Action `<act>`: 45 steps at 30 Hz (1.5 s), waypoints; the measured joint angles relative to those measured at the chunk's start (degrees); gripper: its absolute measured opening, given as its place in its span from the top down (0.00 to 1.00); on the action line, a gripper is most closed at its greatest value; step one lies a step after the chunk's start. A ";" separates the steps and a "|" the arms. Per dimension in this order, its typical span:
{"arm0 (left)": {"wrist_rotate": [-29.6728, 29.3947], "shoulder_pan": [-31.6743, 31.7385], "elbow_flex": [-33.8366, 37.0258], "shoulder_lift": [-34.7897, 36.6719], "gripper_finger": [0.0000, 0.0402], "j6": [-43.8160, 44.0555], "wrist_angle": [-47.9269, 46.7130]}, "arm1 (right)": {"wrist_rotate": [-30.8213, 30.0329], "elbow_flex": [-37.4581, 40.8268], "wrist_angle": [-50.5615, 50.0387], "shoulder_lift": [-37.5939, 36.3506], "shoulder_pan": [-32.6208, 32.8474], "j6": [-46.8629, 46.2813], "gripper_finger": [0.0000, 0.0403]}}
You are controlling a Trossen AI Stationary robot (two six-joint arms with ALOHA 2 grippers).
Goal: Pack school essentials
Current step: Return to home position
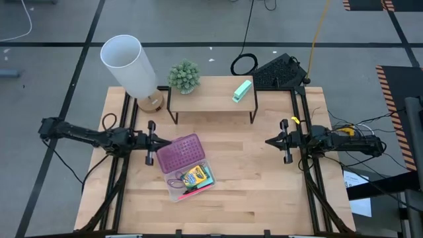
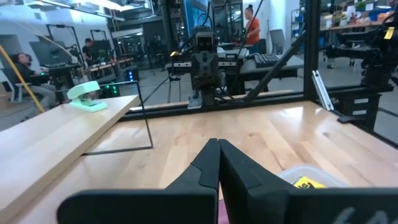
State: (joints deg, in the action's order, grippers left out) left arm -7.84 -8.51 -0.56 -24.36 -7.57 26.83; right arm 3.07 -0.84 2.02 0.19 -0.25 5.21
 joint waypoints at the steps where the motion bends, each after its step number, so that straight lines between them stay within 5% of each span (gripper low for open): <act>1: 0.05 0.16 0.00 0.97 0.99 -0.32 -1.11 | 0.00 0.00 0.00 0.00 0.00 0.00 1.00; 25: 2.45 4.74 0.00 24.37 1.00 -1.46 -24.11 | 0.00 0.00 0.02 0.00 -0.02 0.00 1.00; 45: 4.92 4.79 -0.13 24.24 0.99 -2.75 -25.92 | -0.02 0.00 0.02 0.00 -0.02 -0.02 1.00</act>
State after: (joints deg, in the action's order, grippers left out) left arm -2.91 -3.73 -0.69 -0.12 -10.32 0.91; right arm 3.05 -0.84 2.04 0.19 -0.27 5.19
